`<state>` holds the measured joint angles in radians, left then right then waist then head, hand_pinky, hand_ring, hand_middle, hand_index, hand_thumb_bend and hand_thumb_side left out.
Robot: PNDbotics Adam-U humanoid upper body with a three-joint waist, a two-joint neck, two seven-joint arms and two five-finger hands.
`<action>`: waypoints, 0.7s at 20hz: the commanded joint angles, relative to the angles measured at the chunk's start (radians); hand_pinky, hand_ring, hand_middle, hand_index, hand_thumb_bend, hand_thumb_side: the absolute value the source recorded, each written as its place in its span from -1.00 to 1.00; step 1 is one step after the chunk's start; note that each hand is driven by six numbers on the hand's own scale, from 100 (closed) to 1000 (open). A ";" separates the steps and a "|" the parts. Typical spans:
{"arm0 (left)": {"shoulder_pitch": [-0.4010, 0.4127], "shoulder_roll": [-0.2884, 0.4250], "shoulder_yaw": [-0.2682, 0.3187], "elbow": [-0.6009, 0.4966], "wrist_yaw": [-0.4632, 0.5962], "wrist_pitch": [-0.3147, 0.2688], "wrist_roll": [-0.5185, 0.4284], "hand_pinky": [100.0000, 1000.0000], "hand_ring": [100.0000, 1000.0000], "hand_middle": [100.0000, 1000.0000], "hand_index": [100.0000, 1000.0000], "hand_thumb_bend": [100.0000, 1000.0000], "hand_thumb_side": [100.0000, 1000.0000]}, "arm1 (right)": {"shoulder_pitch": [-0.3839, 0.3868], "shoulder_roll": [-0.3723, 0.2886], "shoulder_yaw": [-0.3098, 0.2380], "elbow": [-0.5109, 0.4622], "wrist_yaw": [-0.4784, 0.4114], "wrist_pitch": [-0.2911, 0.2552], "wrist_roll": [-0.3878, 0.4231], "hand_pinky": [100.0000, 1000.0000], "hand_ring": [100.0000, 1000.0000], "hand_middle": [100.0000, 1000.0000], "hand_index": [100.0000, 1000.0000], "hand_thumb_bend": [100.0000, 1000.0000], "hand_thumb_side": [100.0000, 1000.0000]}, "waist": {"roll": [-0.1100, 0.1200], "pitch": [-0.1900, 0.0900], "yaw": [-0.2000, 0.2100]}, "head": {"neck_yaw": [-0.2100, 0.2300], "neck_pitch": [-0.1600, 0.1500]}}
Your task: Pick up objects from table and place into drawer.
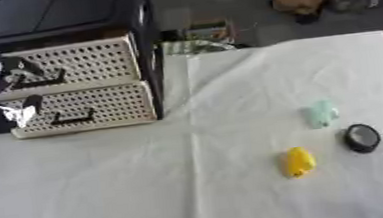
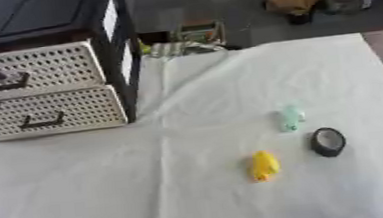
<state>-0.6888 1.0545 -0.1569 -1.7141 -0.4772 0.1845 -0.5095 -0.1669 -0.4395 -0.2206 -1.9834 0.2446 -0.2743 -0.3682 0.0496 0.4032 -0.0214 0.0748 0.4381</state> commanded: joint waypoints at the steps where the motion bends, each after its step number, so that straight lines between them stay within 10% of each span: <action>1: -0.017 0.021 0.020 0.004 -0.008 0.005 0.017 -1.00 -1.00 -1.00 0.75 -0.99 -0.32 | -0.007 -0.013 -0.007 -0.017 0.007 -0.004 0.003 0.42 0.30 -0.37 0.59 -0.31 0.95 | -0.001 -0.014 -0.003 | 0.004 -0.017; 14: -0.017 0.005 0.008 0.033 -0.091 -0.011 0.034 -1.00 -1.00 -1.00 0.69 -0.99 -0.32 | -0.013 -0.006 -0.006 -0.017 0.011 -0.008 0.007 0.42 0.30 -0.38 0.59 -0.28 0.94 | 0.001 0.011 -0.019 | 0.009 -0.038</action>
<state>-0.6945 1.0362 -0.1583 -1.6775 -0.5543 0.1784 -0.4783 -0.1755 -0.4342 -0.2206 -1.9834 0.2459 -0.2808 -0.3616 0.0528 0.4334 -0.0412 0.0791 0.4137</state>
